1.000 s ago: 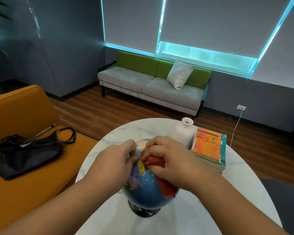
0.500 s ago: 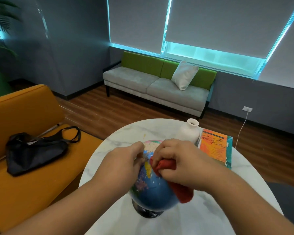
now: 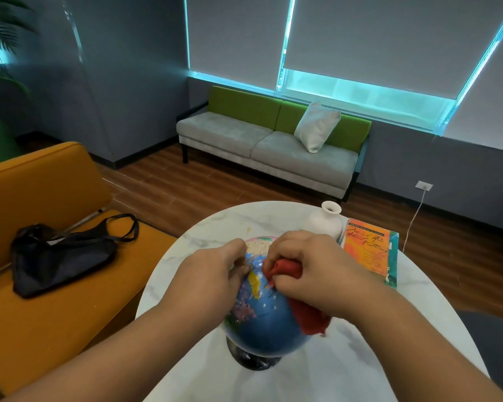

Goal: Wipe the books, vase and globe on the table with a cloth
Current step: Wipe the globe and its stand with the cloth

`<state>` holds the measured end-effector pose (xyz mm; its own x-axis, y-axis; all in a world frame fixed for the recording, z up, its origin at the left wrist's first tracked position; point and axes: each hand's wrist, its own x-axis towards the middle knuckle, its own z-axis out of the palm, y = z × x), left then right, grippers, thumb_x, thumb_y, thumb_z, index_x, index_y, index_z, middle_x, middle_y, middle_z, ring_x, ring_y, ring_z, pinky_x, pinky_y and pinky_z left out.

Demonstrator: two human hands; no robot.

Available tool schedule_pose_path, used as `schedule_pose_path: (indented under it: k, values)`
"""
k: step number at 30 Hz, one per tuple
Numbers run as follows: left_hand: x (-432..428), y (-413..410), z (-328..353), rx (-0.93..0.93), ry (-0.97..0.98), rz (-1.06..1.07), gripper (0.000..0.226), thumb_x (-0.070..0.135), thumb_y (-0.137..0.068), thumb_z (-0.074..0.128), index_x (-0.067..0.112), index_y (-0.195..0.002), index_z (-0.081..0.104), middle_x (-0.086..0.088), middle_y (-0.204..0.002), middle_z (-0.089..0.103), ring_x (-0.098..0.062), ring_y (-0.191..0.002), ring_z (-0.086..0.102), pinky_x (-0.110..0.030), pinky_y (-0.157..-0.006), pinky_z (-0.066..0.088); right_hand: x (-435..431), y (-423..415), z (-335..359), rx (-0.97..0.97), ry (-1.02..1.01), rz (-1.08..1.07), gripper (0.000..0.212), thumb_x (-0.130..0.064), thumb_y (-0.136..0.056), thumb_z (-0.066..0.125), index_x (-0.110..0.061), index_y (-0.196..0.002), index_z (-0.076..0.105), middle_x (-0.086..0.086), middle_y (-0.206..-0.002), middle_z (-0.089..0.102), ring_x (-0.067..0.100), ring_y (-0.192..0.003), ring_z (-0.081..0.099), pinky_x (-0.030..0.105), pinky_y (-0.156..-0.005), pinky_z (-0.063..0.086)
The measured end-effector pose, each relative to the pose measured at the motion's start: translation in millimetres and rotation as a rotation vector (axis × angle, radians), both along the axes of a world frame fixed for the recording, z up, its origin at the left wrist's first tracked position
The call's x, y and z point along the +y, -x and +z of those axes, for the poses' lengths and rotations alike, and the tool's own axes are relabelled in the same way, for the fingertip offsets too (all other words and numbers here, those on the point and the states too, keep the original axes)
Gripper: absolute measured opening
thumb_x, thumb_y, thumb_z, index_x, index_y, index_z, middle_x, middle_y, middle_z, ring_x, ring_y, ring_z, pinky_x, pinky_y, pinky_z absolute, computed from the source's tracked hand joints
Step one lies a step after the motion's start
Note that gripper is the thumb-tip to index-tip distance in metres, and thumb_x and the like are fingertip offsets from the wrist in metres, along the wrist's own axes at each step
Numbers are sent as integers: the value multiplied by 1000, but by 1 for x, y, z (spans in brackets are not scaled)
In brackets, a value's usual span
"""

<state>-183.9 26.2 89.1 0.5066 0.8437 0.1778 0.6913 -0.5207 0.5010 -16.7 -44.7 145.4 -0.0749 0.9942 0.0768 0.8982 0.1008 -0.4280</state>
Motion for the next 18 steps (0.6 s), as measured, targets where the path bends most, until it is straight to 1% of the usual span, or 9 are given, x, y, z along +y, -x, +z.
schedule_pose_path:
  k: [2, 3, 4, 5, 7, 10, 11, 14, 18]
  values:
    - [2, 1, -1, 3, 8, 1, 9, 39, -95, 51, 33, -91, 45, 9, -109, 68, -13, -89, 61, -30, -69, 54, 0, 6, -11, -19, -79, 10, 23, -24, -81, 66, -33, -102, 69, -19, -110, 58, 1, -103, 43, 16, -88, 39]
    - [3, 2, -2, 1, 14, 1, 10, 39, -95, 51, 34, -90, 44, 10, -110, 68, -12, -90, 61, -29, -69, 54, -2, 8, -17, -33, -115, 35, 23, -25, -82, 66, -34, -104, 69, -21, -111, 58, 2, -105, 42, 15, -89, 37]
    - [3, 2, -3, 2, 18, 1, 12, 39, -95, 51, 34, -88, 43, 10, -111, 68, -13, -90, 62, -30, -68, 55, -4, 7, -21, -35, -140, 52, 24, -26, -82, 66, -34, -104, 69, -22, -112, 57, 0, -106, 40, 11, -89, 35]
    - [4, 3, -3, 4, 20, 3, 14, 39, -95, 51, 34, -87, 42, 9, -111, 68, -13, -91, 62, -30, -68, 55, -7, 5, -26, -17, -155, 55, 24, -25, -82, 67, -35, -104, 69, -24, -112, 57, -2, -106, 40, 7, -88, 33]
    - [5, 3, -4, 7, 30, 15, 16, 39, -95, 52, 33, -85, 41, 9, -111, 69, -13, -90, 63, -30, -67, 56, -15, -4, -37, 61, -197, 33, 24, -22, -79, 69, -34, -100, 70, -25, -109, 57, -1, -108, 44, 6, -88, 35]
    - [6, 3, -3, -15, 40, 29, 19, 37, -94, 55, 33, -81, 42, 8, -109, 70, -14, -91, 63, -34, -71, 56, -34, -14, -64, 224, -413, -25, 23, -15, -75, 70, -27, -95, 72, -22, -108, 58, 7, -106, 57, 15, -91, 43]
    - [6, 2, -2, -18, 38, 27, 20, 36, -94, 55, 33, -80, 41, 8, -110, 70, -14, -92, 63, -35, -73, 56, -41, -15, -76, 234, -487, -42, 21, -16, -75, 71, -24, -95, 73, -20, -110, 57, 9, -105, 59, 18, -91, 44]
    - [2, -1, -2, -15, 20, 21, 19, 34, -95, 53, 32, -81, 41, 8, -110, 70, -15, -93, 63, -34, -73, 56, -54, -11, -102, 155, -622, -49, 18, -19, -78, 71, -15, -95, 74, -11, -112, 56, 13, -99, 57, 20, -88, 44]
    - [1, -4, 0, 19, -15, 20, 15, 34, -96, 51, 29, -84, 42, 7, -112, 69, -15, -92, 63, -33, -71, 56, -45, -4, -95, 63, -646, -9, 20, -10, -72, 76, -14, -92, 74, -6, -107, 60, 16, -94, 55, 20, -86, 42]
